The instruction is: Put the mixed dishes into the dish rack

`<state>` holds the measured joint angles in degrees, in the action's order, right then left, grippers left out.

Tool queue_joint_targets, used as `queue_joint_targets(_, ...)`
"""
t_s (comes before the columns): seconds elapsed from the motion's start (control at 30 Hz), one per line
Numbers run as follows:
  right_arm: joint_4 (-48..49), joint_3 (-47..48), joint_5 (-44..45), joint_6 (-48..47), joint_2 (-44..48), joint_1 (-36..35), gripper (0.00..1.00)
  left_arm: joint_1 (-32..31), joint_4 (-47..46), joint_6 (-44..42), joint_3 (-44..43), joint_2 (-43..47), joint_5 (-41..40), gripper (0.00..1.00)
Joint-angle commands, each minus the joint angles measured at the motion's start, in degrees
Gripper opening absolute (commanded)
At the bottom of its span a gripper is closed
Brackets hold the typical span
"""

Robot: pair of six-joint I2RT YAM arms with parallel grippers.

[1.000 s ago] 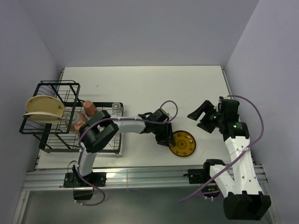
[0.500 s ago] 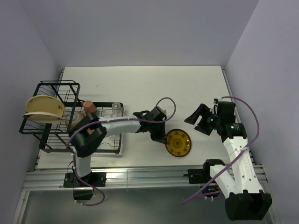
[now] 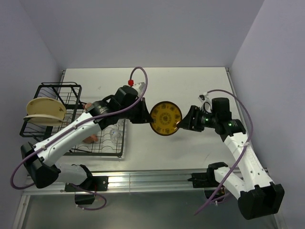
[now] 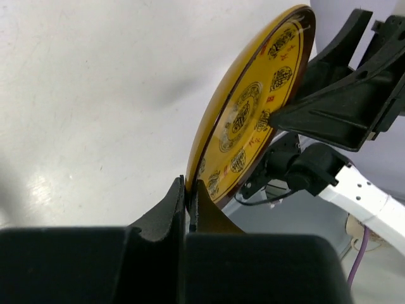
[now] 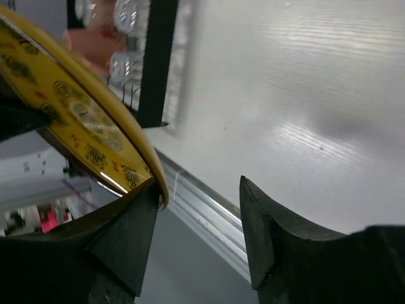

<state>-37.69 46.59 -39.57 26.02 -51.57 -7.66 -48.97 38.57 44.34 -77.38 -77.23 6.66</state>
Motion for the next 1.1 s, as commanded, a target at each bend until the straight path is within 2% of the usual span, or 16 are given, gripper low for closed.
queue_joint_targets(0.0, 8.41, 2.19, -5.86, 0.86, -0.72, -3.66, 0.58, 0.72, 1.86, -0.22, -0.14, 4.36, 2.39, 0.00)
queue_joint_targets(0.07, 13.05, 2.98, -7.62, 3.50, -1.07, -6.73, 0.51, 0.81, 1.78, 0.49, 0.65, 5.51, 3.18, 0.00)
queue_joint_targets(0.2, 26.76, 2.02, -14.73, 12.87, -1.43, -10.35, 0.00, 1.77, 0.19, 0.49, 2.15, 8.49, 6.18, 0.00)
queue_joint_targets(0.23, 30.19, 2.02, -16.75, 14.83, -1.43, -11.05, 0.00, 1.95, 0.54, 0.84, 2.24, 9.02, 5.83, 0.08)
queue_joint_targets(0.27, 35.09, 2.19, -16.85, 16.24, -1.34, -11.84, 0.00, 2.21, 1.07, 0.84, 2.06, 9.55, 4.69, 0.23)
queue_joint_targets(0.3, 36.45, 3.58, -16.59, 17.30, -1.43, -13.59, 0.00, 2.82, 1.86, 1.01, 1.63, 10.69, 3.55, 0.47)
queue_joint_targets(0.33, 37.33, 4.73, -15.89, 16.96, -1.60, -14.48, 0.00, 3.00, 3.69, 1.45, 1.10, 11.39, 1.97, 0.60)
queue_joint_targets(0.37, 37.17, 6.13, -13.89, 16.35, -1.95, -15.44, 0.00, 3.18, 4.49, 1.63, -0.21, 12.36, -1.52, 0.69)
queue_joint_targets(0.43, 34.89, 11.57, -11.07, 12.93, -4.23, -17.99, 0.00, 3.79, 3.10, 1.19, -0.75, 15.87, -2.78, 0.69)
queue_joint_targets(0.5, 29.10, 18.58, -6.41, 8.99, -8.08, -19.49, 0.00, 4.32, 4.58, 2.24, -4.43, 18.42, -9.07, 0.83)
queue_joint_targets(0.53, 27.69, 20.71, -4.57, 7.65, -9.15, -21.32, 0.00, 4.32, 5.89, 3.46, -6.36, 19.13, -12.42, 0.97)
queue_joint_targets(0.63, 20.66, 30.73, 6.32, 2.56, -14.16, -26.76, 0.00, 4.32, 7.41, 5.31, -14.18, 24.48, -25.75, 0.99)
queue_joint_targets(0.77, 13.54, 42.86, 18.37, -0.97, -21.98, -34.86, 0.00, 4.32, -2.95, 4.71, -13.15, 35.55, -36.87, 0.99)
queue_joint_targets(0.8, 12.83, 47.06, 21.09, -1.58, -24.86, -36.62, 0.00, 4.32, -7.15, 4.10, -12.62, 39.14, -37.85, 0.99)
queue_joint_targets(0.93, 10.45, 56.75, 31.91, -2.99, -32.52, -44.18, 0.00, 4.24, -11.22, 0.33, -13.14, 43.91, -41.46, 0.99)
queue_joint_targets(1.07, 3.88, 70.89, 42.26, -6.33, -42.71, -51.30, 0.00, 4.23, -19.91, -0.66, -8.95, 49.01, -39.01, 0.99)
